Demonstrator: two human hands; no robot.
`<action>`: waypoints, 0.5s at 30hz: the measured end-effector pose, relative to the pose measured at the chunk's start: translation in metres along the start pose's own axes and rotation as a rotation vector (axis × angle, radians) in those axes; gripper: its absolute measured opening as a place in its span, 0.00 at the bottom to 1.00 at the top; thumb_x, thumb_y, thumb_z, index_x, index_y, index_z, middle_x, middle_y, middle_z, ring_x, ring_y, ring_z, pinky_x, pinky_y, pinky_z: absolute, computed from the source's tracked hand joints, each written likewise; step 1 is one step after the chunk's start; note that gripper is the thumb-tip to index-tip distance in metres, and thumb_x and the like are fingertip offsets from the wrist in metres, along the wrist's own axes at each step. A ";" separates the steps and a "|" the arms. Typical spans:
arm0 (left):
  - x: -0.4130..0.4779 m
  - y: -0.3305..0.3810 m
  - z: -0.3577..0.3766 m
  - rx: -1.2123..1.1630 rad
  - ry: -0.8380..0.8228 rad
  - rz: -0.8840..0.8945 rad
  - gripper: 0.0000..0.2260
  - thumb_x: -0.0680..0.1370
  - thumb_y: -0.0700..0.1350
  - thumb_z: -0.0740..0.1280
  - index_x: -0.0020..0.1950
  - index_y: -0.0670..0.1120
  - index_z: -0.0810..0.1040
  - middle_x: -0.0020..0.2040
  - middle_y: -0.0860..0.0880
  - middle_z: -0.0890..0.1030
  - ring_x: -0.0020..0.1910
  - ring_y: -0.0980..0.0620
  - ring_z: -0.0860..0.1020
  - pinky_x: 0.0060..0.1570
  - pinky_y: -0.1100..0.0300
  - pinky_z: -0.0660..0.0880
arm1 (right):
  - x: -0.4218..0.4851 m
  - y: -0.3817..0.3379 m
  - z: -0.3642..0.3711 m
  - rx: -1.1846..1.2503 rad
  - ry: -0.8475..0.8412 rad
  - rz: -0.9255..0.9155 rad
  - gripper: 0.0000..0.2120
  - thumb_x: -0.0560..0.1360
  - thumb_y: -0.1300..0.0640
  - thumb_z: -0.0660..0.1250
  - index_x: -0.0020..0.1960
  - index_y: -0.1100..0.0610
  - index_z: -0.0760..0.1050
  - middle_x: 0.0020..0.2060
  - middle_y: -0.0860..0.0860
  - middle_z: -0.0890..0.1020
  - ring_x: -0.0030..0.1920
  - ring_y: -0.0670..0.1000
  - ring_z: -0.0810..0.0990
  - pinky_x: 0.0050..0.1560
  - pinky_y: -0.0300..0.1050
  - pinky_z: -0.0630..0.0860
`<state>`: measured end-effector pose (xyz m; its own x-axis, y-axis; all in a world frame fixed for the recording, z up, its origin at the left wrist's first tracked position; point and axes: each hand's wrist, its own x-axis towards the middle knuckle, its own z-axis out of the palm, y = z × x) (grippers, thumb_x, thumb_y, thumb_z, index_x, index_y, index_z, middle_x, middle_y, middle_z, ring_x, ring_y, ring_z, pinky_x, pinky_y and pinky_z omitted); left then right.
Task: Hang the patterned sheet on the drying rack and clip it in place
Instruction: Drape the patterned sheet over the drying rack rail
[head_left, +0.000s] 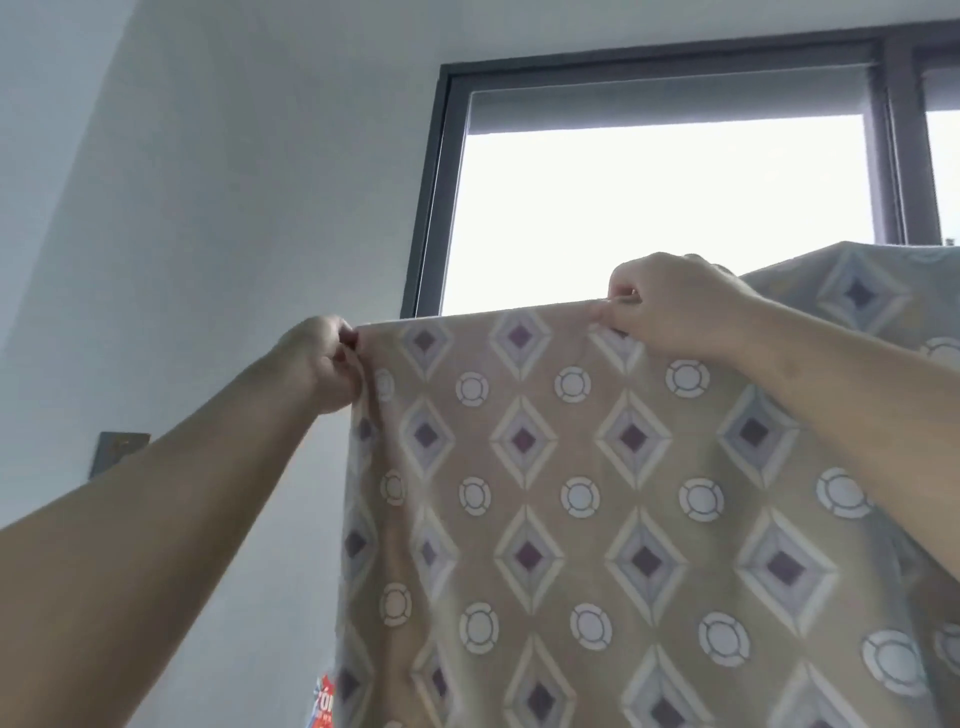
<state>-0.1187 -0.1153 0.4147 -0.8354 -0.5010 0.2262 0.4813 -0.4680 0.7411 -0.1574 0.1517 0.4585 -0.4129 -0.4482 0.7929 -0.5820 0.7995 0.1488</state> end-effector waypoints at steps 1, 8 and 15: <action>-0.001 -0.002 -0.001 -0.050 0.002 0.025 0.17 0.78 0.38 0.51 0.29 0.44 0.61 0.19 0.50 0.64 0.13 0.57 0.62 0.15 0.70 0.59 | 0.001 -0.002 0.001 0.007 0.026 0.000 0.16 0.79 0.51 0.59 0.34 0.54 0.68 0.31 0.48 0.74 0.37 0.51 0.71 0.44 0.46 0.62; -0.038 -0.009 -0.008 0.624 -0.446 -0.096 0.09 0.70 0.48 0.68 0.35 0.43 0.80 0.32 0.45 0.82 0.29 0.48 0.80 0.33 0.60 0.78 | -0.001 -0.001 0.003 -0.019 0.045 0.007 0.16 0.79 0.49 0.58 0.36 0.55 0.69 0.33 0.48 0.75 0.41 0.53 0.73 0.46 0.46 0.61; -0.021 -0.006 -0.009 0.188 -0.138 -0.022 0.12 0.82 0.48 0.56 0.44 0.44 0.74 0.24 0.47 0.78 0.24 0.51 0.78 0.28 0.65 0.76 | -0.004 -0.001 0.004 0.007 0.077 0.036 0.15 0.80 0.48 0.57 0.40 0.55 0.71 0.33 0.48 0.74 0.42 0.53 0.73 0.48 0.46 0.61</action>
<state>-0.1014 -0.1089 0.3997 -0.8797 -0.3817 0.2837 0.4157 -0.3272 0.8486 -0.1575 0.1512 0.4527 -0.3786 -0.3867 0.8409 -0.5730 0.8115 0.1152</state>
